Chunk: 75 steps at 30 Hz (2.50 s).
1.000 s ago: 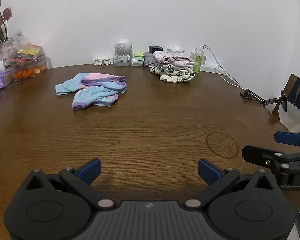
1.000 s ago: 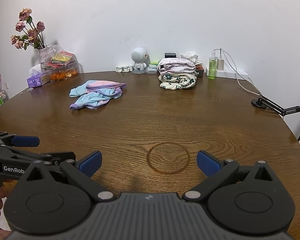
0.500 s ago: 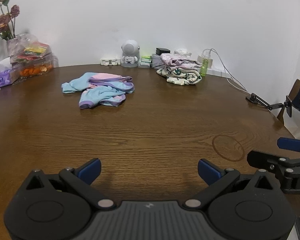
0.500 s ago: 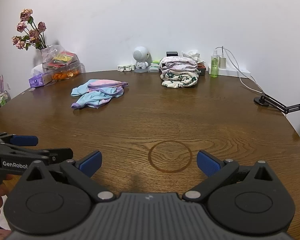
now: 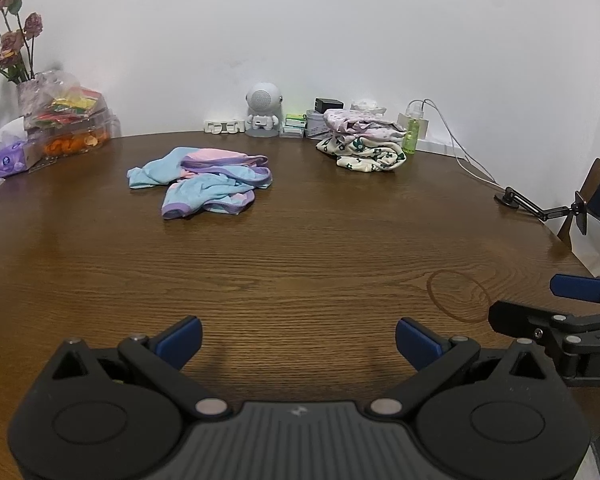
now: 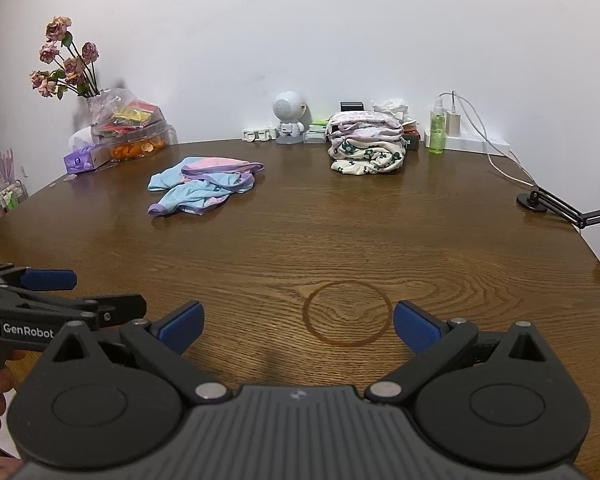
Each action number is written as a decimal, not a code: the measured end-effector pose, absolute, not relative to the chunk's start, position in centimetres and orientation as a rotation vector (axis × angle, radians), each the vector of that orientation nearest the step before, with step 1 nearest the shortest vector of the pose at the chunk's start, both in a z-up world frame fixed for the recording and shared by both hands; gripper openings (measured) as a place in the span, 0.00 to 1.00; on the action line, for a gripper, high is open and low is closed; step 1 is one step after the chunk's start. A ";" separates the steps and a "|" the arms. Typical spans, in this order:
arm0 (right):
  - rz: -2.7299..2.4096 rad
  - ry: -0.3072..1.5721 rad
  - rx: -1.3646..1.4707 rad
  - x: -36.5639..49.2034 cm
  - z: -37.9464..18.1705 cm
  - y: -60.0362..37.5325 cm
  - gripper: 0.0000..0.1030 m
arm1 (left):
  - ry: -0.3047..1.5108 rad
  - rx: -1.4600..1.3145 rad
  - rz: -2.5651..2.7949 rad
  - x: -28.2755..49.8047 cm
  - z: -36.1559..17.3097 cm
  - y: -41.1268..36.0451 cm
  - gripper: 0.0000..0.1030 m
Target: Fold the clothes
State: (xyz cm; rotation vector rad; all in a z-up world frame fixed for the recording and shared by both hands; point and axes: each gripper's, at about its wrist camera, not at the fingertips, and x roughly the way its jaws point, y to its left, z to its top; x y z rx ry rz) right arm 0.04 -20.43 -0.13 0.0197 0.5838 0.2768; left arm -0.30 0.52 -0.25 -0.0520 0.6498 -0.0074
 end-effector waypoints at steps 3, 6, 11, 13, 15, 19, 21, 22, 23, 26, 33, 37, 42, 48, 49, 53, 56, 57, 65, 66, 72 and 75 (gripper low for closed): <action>0.274 0.580 0.016 0.0 -0.1 -20.4 1.00 | 0.647 -0.051 -0.010 -0.3 -0.2 0.5 1.00; 0.272 0.577 0.013 0.0 0.0 -20.4 1.00 | 0.647 -0.049 -0.011 -0.3 -0.2 0.5 1.00; 0.272 0.575 0.010 0.0 0.0 -20.3 1.00 | 0.646 -0.048 -0.013 -0.3 -0.2 0.5 1.00; 0.272 0.577 0.009 0.0 -0.1 -20.3 1.00 | 0.647 -0.048 -0.014 -0.3 -0.2 0.5 1.00; 0.272 0.577 0.009 0.0 -0.1 -20.3 1.00 | 0.647 -0.047 -0.014 -0.2 -0.2 0.5 1.00; 0.270 0.576 0.009 0.1 0.0 -20.3 1.00 | 0.649 -0.046 -0.016 -0.2 -0.3 0.5 1.00; 0.269 0.576 0.008 0.1 0.0 -20.3 1.00 | 0.649 -0.046 -0.017 -0.2 -0.3 0.5 1.00; 0.269 0.576 0.008 0.1 0.0 -20.3 1.00 | 0.649 -0.046 -0.017 -0.2 -0.3 0.5 1.00; 0.268 0.576 0.007 0.1 0.0 -20.3 1.00 | 0.649 -0.046 -0.018 -0.2 -0.3 0.5 1.00; 0.268 0.575 0.006 0.1 0.0 -20.2 1.00 | 0.648 -0.045 -0.017 -0.2 -0.3 0.5 1.00; 0.270 0.581 0.006 0.2 -0.1 -20.2 1.00 | 0.647 -0.040 -0.018 0.0 -0.3 0.5 1.00; 0.284 0.591 -0.005 0.9 -0.1 -19.9 1.00 | 0.642 -0.030 -0.019 0.3 -0.2 0.5 1.00; 0.314 0.589 -0.044 2.4 0.4 -19.0 1.00 | 0.617 -0.007 -0.012 1.1 0.4 0.6 1.00; 0.358 0.565 -0.085 4.8 1.8 -17.9 1.00 | 0.602 -0.019 -0.003 3.2 1.2 1.8 1.00; 0.363 0.562 -0.096 5.2 2.1 -17.6 1.00 | 0.601 -0.021 0.006 3.7 1.3 2.1 1.00; 0.392 0.554 -0.128 7.6 3.3 -16.3 1.00 | 0.592 -0.032 0.049 5.7 1.8 3.4 1.00; 0.408 0.549 -0.158 9.4 4.2 -15.1 1.00 | 0.584 -0.033 0.079 7.3 2.2 4.6 1.00; 0.412 0.554 -0.169 10.0 4.5 -14.7 1.00 | 0.583 -0.030 0.089 7.8 2.3 5.1 1.00; 0.483 0.573 -0.191 15.5 5.8 -11.0 1.00 | 0.585 -0.038 0.137 12.2 3.1 8.9 1.00; 0.489 0.575 -0.191 16.3 5.9 -10.5 1.00 | 0.587 -0.042 0.141 12.8 3.2 9.4 1.00; 0.501 0.571 -0.190 21.6 5.6 -7.3 1.00 | 0.580 -0.074 0.201 17.1 3.8 12.7 1.00; 0.510 0.582 -0.192 24.8 5.0 -5.6 1.00 | 0.591 -0.080 0.235 19.6 3.8 14.3 1.00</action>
